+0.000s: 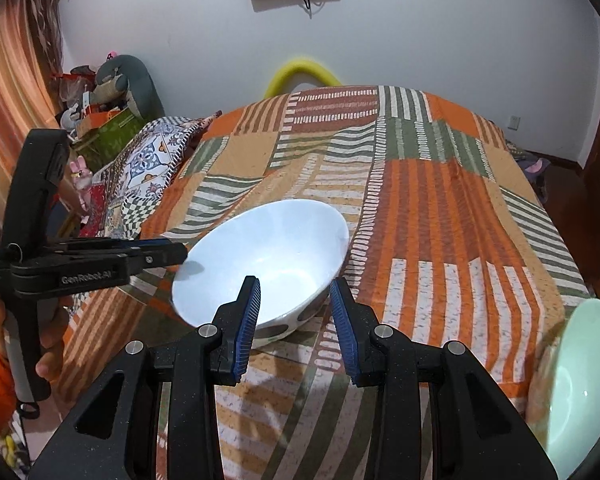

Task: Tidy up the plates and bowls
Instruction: 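Grip the white dotted bowl rim with the left gripper while the right gripper grips it too, then lift the white dotted bowl with both grippers and carry it over the pink bowl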

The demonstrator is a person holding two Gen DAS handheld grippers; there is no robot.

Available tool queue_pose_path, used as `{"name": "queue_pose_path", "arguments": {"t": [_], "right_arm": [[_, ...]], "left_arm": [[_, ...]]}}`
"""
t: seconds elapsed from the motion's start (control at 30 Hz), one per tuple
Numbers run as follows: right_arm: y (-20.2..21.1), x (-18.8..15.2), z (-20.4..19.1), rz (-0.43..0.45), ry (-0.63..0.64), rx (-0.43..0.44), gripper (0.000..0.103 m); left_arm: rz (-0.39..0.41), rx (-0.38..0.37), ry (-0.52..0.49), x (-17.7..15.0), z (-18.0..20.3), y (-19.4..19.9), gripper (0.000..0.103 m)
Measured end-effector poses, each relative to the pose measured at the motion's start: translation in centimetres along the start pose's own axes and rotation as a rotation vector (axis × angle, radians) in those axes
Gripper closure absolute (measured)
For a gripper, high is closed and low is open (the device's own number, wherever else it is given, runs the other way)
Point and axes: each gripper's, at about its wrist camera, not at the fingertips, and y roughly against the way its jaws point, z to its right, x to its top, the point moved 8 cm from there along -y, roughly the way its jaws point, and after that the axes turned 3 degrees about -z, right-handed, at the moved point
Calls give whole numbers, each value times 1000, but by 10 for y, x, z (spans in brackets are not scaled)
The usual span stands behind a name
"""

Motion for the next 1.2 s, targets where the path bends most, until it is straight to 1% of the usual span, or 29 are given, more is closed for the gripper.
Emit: {"name": "queue_pose_path", "arguments": {"t": [0.07,0.2,0.27,0.33,0.37,0.5,0.57,0.7,0.93,1.07,1.2], "right_arm": [[-4,0,-2,-4,6,-4,68],[-11,1,0,-3,33,-44,68],[-16,-3,2,-31,20,-31,68],[-21,-5,6,-42,-1,-16,68],[-23,-5,7,-44,-8,-15,70],[-25,-4,9,-42,-28,0,71],[-25,-4,9,-43,-30,-3,75],[-23,-5,10,-45,-44,-2,79],[-4,-1,4,-14,-44,8,80],[17,3,-4,17,-40,24,81],[43,7,-21,50,-10,25,81]], "left_arm": [[-17,5,-5,-2,0,-8,77],[-28,11,-15,-2,3,-15,77],[-32,16,-28,-3,7,-19,77],[-33,24,-44,-4,12,-22,79],[-33,25,-50,-4,14,-23,83],[-21,32,-59,-4,15,-22,83],[-14,41,-66,-4,14,-19,85],[-4,47,-68,-5,15,-11,87],[53,65,-92,-4,25,22,87],[96,67,-99,-9,31,52,86],[134,69,-101,-19,37,86,86]]}}
